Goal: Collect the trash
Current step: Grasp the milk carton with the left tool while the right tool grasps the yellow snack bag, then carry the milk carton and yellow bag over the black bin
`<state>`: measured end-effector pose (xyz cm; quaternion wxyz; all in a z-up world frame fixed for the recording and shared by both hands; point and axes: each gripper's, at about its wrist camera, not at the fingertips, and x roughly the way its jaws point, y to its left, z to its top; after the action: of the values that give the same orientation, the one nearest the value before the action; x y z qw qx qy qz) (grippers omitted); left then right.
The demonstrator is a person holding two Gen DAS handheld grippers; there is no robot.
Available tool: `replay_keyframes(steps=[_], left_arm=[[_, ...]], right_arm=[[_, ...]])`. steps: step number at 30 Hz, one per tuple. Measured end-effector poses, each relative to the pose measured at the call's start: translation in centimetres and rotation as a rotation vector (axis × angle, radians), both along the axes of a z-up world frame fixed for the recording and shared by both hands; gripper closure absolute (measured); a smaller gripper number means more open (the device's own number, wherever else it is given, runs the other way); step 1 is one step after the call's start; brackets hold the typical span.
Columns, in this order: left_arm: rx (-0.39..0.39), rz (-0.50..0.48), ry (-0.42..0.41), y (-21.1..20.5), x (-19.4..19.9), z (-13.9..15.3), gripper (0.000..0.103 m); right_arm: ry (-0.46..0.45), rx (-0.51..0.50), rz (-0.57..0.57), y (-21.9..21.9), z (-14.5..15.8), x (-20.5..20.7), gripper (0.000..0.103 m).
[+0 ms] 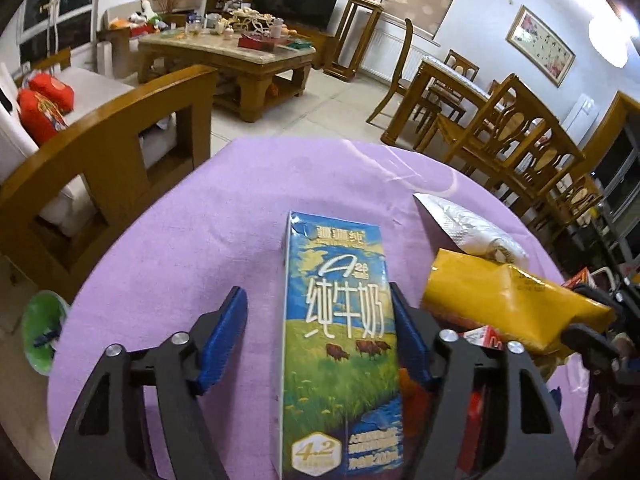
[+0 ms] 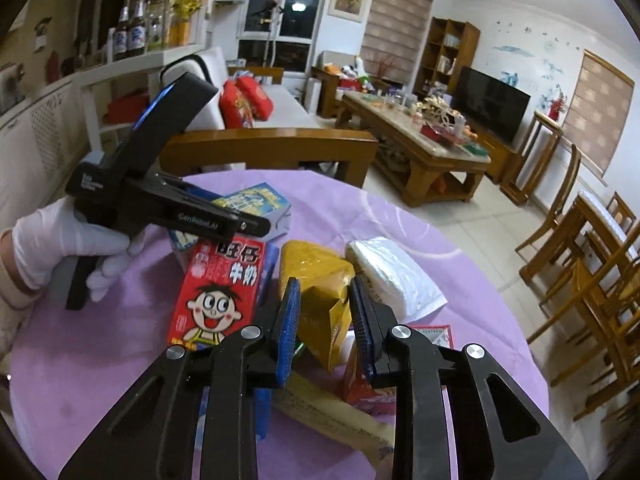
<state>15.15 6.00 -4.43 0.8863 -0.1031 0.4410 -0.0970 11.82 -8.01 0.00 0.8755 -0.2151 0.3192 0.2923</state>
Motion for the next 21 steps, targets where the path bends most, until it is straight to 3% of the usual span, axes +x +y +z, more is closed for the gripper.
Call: replay_keyframes(steps=[5,7,14,21], left_arm=[[-0.013,0.003,-0.003,0.0,-0.1,0.2,0.039],[-0.056,0.002,-0.001,0.2,0.0,0.2,0.048],[-0.055,0.02,-0.046,0.7,-0.6,0.7,0.056],[-0.121,0.051,-0.123,1.8,-1.6,2.1,0.056]], right_arm=[[0.021,-0.019,-0.012,0.1,-1.4,0.2,0.077],[0.044,0.016,-0.018,-0.5,-1.5,0.2,0.082],[0.06,0.145,-0.039,-3.0,-0.7,-1.2,0.086],[0.029,0.243,-0.066,-5.1,0.7,-4.5,0.087]])
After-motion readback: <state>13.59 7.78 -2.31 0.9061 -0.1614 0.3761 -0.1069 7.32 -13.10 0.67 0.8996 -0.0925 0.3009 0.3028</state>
